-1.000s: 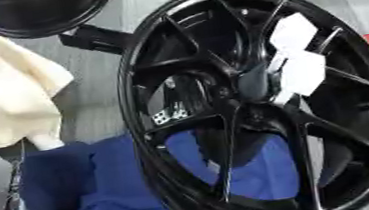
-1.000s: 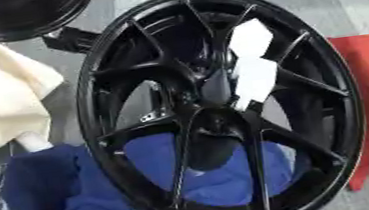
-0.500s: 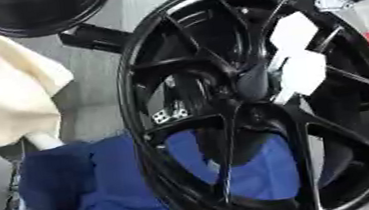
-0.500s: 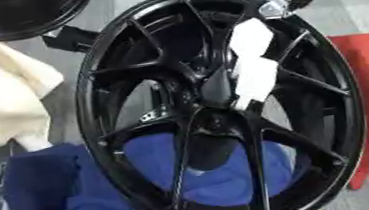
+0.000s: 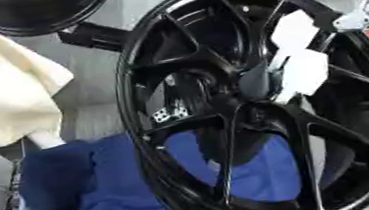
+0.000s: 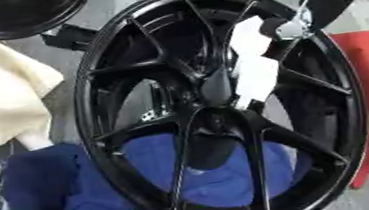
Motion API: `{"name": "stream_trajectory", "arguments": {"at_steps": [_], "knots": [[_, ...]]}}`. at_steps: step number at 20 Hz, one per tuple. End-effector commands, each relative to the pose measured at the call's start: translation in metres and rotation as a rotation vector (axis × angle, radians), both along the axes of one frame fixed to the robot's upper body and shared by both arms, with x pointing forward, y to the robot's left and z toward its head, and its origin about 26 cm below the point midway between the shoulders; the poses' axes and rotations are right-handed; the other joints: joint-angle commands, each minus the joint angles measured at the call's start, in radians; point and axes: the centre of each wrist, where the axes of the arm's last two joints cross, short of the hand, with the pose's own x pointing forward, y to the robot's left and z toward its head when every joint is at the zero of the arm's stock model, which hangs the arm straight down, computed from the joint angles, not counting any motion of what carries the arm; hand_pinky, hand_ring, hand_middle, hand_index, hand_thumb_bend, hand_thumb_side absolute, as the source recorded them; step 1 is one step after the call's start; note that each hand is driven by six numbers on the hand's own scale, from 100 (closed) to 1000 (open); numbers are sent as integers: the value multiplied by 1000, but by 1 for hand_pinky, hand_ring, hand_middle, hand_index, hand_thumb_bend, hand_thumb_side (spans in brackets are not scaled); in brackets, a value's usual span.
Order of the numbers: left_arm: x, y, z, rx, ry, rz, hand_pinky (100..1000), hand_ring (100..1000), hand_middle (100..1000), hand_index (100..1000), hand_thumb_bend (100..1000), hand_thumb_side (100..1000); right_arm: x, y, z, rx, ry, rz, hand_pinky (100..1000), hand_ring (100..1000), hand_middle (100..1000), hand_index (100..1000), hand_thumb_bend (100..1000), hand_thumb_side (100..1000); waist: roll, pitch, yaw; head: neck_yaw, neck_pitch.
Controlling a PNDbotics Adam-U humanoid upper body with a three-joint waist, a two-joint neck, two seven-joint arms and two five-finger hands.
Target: Pull the pin out of the wheel hub.
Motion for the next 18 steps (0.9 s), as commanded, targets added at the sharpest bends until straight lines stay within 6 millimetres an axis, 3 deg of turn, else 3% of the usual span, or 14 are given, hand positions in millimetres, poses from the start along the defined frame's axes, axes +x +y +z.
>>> {"name": "stream_trajectory", "arguments": {"at_steps": [1,18], "knots": [[-2,-1,9,18,-27,-5,750,755,633,758,100,709,-8,-10,13,-9,-56,-23,884,891,867,916,189,100,7,-14,1,3,-14],[-1,-2,9,9,-26,-7,751,756,625,755,100,718,-4,-21,13,-22,-76,-69,886,899,885,920,187,100,7,24,10,6,-20]]}}
